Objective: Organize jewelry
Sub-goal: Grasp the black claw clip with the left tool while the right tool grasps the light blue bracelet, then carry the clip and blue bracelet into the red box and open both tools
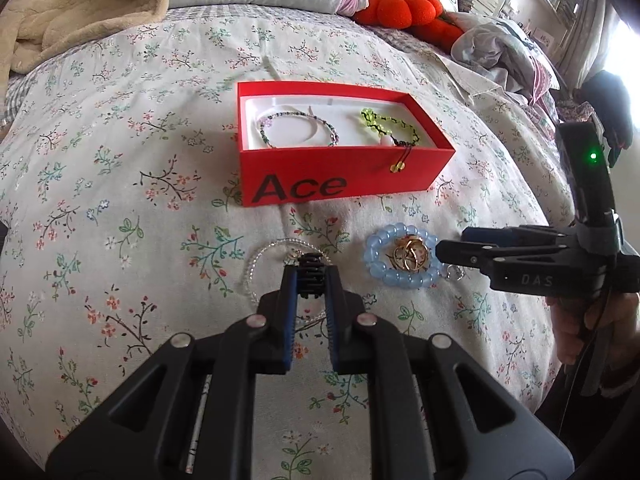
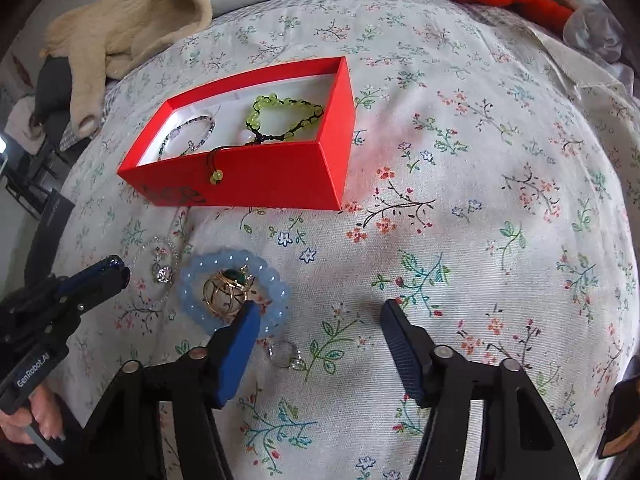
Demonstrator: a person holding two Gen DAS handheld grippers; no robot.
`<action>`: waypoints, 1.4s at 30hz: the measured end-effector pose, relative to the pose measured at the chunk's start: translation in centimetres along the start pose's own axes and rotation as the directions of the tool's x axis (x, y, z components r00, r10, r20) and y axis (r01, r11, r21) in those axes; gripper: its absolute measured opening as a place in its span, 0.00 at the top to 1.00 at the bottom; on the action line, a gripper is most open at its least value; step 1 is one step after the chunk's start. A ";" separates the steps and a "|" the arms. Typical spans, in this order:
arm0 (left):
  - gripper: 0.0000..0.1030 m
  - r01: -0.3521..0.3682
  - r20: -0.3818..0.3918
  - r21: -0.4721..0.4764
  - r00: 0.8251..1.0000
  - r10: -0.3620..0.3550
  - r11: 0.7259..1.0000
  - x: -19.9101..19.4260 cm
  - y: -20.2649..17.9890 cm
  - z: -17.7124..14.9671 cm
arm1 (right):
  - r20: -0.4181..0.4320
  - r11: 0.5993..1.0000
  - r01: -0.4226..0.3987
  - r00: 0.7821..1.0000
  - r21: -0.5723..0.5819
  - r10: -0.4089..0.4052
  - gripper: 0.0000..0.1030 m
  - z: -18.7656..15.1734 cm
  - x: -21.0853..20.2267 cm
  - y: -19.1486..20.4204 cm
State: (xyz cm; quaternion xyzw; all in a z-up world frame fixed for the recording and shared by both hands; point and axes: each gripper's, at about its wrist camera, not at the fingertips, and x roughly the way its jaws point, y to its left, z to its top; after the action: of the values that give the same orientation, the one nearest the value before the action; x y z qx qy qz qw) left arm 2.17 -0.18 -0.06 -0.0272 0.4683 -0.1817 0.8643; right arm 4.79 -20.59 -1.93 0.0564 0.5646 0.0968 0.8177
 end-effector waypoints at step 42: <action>0.86 0.085 0.089 -0.166 0.994 -0.071 0.982 -1.0 1.6 5.5 | 0.248 0.972 -0.233 0.940 -0.038 0.235 0.89 4.7 -9.3 3.7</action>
State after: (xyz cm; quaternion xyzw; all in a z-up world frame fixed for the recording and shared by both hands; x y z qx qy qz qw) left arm 6.67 1.01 3.48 -0.1264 0.4445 -0.1735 0.8697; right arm 5.67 -18.94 8.97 0.1317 0.4455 0.1876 0.8654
